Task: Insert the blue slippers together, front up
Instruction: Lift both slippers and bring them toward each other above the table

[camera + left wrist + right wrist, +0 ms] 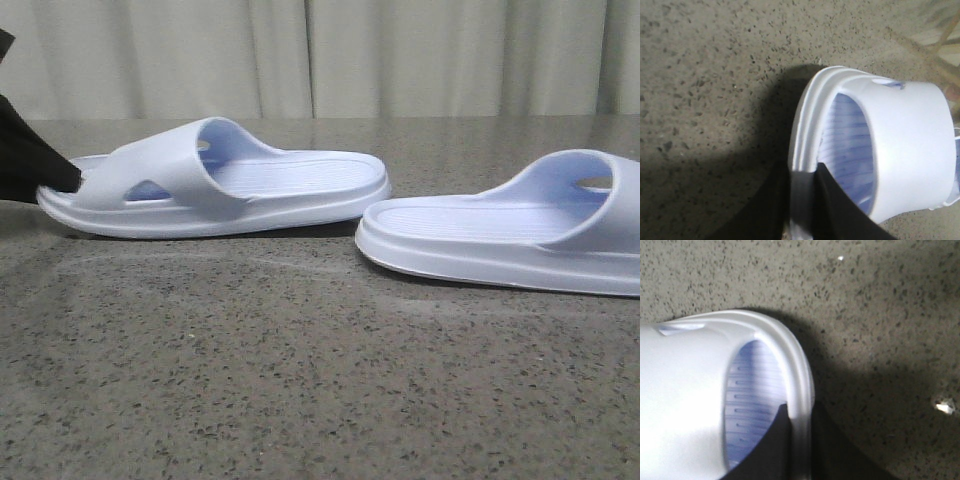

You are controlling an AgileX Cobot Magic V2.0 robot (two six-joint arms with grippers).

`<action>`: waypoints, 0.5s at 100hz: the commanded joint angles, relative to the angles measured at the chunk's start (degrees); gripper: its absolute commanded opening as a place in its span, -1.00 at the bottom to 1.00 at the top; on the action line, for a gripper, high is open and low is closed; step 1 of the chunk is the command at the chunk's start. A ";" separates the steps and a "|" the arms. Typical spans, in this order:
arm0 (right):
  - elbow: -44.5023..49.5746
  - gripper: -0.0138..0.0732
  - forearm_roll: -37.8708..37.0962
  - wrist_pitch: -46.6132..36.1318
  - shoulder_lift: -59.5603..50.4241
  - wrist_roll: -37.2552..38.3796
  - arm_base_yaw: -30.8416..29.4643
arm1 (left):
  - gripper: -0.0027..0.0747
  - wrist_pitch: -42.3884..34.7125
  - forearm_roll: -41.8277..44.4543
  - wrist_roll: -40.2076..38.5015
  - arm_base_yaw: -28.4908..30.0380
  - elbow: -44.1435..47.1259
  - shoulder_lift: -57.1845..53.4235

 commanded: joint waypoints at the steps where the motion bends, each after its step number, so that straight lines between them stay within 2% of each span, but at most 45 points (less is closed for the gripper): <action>1: -1.45 -0.92 2.14 -3.86 -2.12 -1.18 -0.19 | -0.89 1.99 -2.33 1.23 1.56 -1.60 -3.26; 22: -1.45 -0.92 5.63 -7.64 -6.21 -2.48 -0.19 | -0.89 4.95 -2.82 2.19 5.83 -1.60 -5.55; 41: -1.45 -0.92 17.67 -7.76 -7.32 -10.74 -0.19 | -0.89 11.52 -7.34 3.80 7.96 -1.60 -5.88; 50: -1.45 -0.92 24.19 -7.52 -7.32 -15.08 -0.19 | -0.89 12.29 -7.59 3.80 8.06 -1.60 -5.88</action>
